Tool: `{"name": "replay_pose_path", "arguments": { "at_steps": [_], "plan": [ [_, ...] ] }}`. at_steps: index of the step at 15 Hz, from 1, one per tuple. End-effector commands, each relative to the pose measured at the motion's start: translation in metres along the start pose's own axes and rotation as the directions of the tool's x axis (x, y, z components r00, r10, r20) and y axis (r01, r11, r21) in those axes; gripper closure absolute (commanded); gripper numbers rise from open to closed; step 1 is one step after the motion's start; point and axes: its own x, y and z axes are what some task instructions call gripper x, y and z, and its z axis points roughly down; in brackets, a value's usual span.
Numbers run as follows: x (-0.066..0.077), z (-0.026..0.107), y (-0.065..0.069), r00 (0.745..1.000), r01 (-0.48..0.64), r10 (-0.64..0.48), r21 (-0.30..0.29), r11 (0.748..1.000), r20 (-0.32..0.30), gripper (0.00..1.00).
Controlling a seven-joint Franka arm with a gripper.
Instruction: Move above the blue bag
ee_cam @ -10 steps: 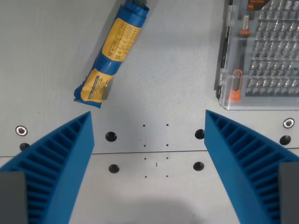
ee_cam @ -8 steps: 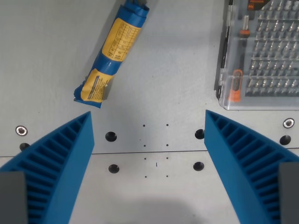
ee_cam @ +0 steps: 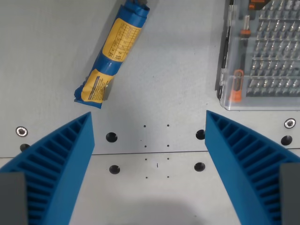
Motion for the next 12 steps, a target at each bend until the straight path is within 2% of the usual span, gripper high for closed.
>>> {"name": "replay_pose_path", "arguments": {
  "at_steps": [1,6,12],
  "plan": [
    [0.000,0.002,-0.001,0.999,-0.046,0.046,0.000,0.999,-0.012,0.00],
    [0.002,0.012,-0.005,0.993,-0.115,0.115,0.002,0.993,-0.034,0.00],
    [0.003,0.033,-0.011,0.974,-0.218,0.218,0.012,0.976,-0.060,0.00]
  ]
}}
